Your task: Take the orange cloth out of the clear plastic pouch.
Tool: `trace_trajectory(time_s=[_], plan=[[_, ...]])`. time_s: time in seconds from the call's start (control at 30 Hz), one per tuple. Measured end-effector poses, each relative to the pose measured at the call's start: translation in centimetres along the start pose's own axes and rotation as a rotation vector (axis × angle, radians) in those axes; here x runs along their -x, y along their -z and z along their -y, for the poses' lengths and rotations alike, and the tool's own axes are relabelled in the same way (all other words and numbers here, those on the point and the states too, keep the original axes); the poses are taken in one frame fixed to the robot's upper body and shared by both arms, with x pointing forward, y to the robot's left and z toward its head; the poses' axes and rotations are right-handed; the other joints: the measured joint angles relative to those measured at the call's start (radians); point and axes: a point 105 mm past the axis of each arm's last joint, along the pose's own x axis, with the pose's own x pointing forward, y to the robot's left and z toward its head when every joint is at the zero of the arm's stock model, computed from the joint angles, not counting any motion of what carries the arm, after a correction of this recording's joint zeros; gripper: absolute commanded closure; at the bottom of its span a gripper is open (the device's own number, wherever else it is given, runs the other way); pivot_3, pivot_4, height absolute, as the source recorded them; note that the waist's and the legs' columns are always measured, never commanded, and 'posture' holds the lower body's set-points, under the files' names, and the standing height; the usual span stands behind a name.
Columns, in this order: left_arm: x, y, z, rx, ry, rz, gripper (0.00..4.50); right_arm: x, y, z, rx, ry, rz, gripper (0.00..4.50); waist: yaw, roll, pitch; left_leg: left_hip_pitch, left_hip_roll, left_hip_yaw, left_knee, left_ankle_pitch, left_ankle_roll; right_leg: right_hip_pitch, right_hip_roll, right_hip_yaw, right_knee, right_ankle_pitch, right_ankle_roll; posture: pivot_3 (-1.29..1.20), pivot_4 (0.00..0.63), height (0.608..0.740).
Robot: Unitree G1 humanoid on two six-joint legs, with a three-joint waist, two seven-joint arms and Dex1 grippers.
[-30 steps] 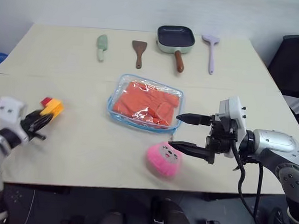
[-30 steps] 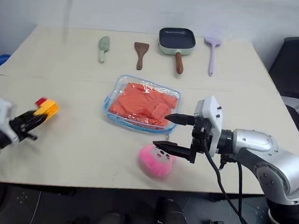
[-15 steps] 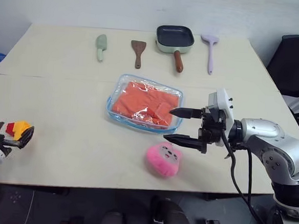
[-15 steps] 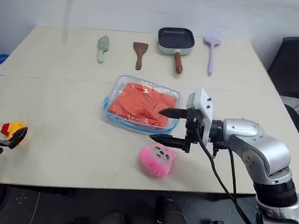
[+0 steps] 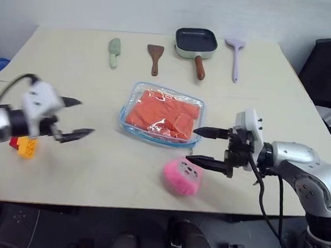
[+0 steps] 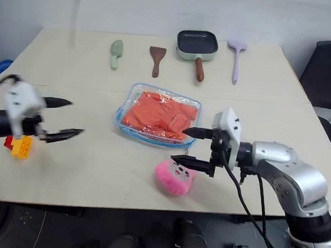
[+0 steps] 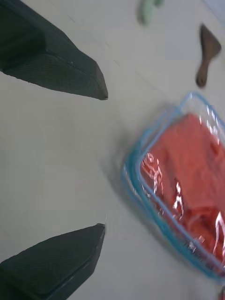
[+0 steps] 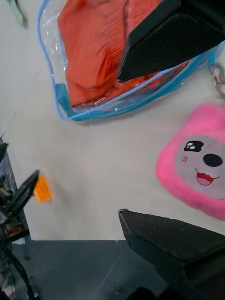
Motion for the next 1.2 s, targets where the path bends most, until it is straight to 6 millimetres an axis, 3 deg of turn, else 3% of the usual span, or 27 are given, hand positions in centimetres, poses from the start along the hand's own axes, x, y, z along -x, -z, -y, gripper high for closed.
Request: trace_trajectory(time_s=[0.23,0.4,0.47,0.73,0.9,1.13,1.2], plan=[[-7.0,1.2,0.2,-0.228,0.154,0.010,0.01,1.0,0.4,-1.2,-0.012,0.093,0.000,0.00,-0.001,0.000,0.000,-0.002,-0.002,0.006,0.002,0.000,0.000,-0.001,0.001,0.000,0.003,0.000,0.000,0.00,0.150,0.740],[-9.4,1.0,-0.2,-0.302,0.157,0.034,0.01,1.8,0.4,-1.6,-0.013,0.160,0.009,0.00,0.002,-0.001,0.000,-0.002,-0.001,0.005,0.005,0.000,0.001,-0.001,0.000,0.000,0.005,0.001,0.001,0.00,0.150,0.740],[-10.1,0.8,-0.2,-0.304,0.156,0.056,0.41,1.9,0.5,-1.9,-0.015,0.173,0.000,0.00,0.003,-0.001,0.000,-0.002,-0.001,0.004,0.005,0.000,0.001,-0.001,0.000,0.000,0.005,0.001,0.001,0.00,0.150,0.740],[-10.4,0.9,0.3,-0.290,0.194,0.087,2.87,2.5,0.9,-1.9,-0.022,0.206,-0.019,0.00,0.001,-0.001,0.000,-0.002,-0.001,0.001,0.005,0.000,0.001,-0.001,0.000,0.000,0.005,0.001,0.001,0.00,0.150,0.740],[-9.9,0.7,2.4,-0.235,0.259,0.120,4.40,2.8,1.2,-2.0,-0.020,0.207,-0.043,0.00,-0.001,-0.001,0.000,-0.001,0.000,-0.001,0.005,0.000,0.002,-0.001,0.000,0.001,0.005,0.001,0.002,0.00,0.150,0.740],[-8.3,-1.5,8.5,-0.097,0.357,0.125,4.46,3.3,2.9,-2.7,-0.067,0.229,-0.096,0.00,0.003,-0.001,0.000,-0.001,0.000,-0.002,0.005,0.000,0.002,0.000,-0.001,0.003,0.004,0.001,0.002,0.00,0.150,0.740],[-8.3,-2.0,9.1,-0.102,0.364,0.125,4.46,3.4,3.5,-3.4,-0.075,0.220,-0.123,0.00,0.009,-0.001,0.000,0.000,-0.001,-0.003,0.006,0.000,0.002,0.001,-0.001,0.003,0.001,0.001,0.002,0.00,0.150,0.740]])
